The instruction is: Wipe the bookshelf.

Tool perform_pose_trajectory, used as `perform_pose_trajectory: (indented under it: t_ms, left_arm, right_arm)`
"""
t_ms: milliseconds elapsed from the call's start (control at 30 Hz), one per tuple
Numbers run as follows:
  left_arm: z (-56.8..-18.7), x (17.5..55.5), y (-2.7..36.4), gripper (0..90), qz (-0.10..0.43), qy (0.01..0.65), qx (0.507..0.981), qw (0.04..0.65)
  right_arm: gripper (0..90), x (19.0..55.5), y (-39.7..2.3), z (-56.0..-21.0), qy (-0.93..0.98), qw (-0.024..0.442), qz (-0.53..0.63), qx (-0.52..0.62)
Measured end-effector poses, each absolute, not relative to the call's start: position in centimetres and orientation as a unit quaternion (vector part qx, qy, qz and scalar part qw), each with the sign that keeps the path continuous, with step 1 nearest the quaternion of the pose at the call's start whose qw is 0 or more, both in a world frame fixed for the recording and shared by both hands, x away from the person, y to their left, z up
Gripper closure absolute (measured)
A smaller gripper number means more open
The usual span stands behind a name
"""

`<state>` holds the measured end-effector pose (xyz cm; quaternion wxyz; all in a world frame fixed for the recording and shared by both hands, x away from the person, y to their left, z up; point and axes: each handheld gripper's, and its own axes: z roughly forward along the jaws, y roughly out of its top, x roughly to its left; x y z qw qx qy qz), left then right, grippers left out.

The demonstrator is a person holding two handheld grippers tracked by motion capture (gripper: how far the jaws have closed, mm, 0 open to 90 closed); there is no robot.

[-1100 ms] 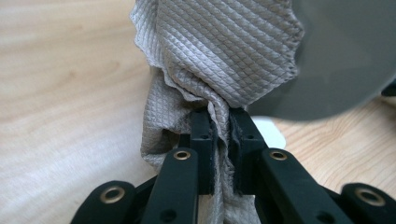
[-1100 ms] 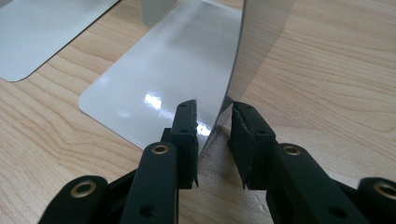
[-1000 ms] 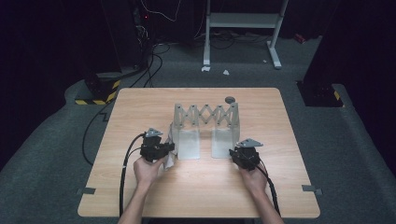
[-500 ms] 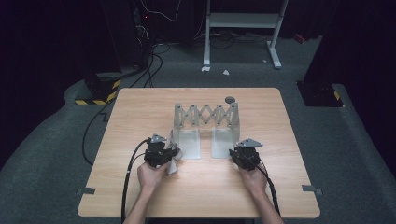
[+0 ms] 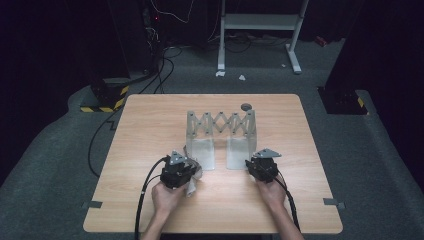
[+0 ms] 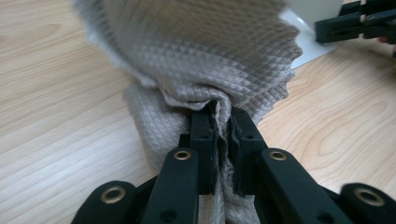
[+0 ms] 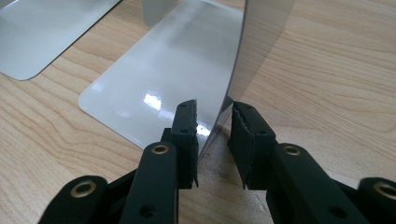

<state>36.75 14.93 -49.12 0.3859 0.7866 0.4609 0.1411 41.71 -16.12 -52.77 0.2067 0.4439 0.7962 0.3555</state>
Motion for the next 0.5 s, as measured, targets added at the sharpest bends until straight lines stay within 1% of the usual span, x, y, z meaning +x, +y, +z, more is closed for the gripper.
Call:
perform_pose_trajectory:
  t_ms: [200,500]
  left_arm:
    - [-49.7,37.8,14.1,81.7,0.143,0.470,0.782,0.384]
    - [-50.2,38.6,13.8,81.7,0.153,0.473,0.785,0.370]
  right_arm:
    - [71.6,41.7,-16.1,-52.8,0.796,0.206,0.355,0.444]
    - [71.5,41.7,-16.1,-52.8,0.796,0.206,0.355,0.444]
